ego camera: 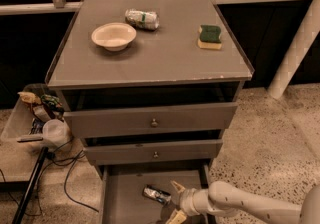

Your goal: Pick redbull can from bottom drawer and place on counter

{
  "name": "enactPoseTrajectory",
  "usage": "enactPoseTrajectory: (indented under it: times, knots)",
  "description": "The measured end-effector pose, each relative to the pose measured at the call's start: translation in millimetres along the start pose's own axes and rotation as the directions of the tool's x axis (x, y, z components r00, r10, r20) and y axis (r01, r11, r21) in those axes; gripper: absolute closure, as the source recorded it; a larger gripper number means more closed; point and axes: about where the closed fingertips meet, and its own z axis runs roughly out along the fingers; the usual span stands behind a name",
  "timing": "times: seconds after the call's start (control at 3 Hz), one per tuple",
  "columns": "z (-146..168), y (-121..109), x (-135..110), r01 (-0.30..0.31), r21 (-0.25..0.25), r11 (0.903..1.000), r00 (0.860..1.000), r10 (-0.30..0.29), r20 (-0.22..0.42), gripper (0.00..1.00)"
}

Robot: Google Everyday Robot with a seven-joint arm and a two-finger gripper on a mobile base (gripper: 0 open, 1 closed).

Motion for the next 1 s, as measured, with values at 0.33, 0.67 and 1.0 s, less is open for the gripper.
enactPoseTrajectory:
  times: [0.33, 0.67, 1.0]
  knots:
    - [17, -13, 7, -0.003, 0.052, 0.9986, 1.000, 0.002, 0.028, 0.00]
    - [27, -35, 3, -0.002, 0.111, 0.9938, 0.998, -0.004, 0.060, 0.00]
    - [41, -47, 12, -0.016, 0.132, 0.9911, 0.999, 0.009, 0.051, 0.00]
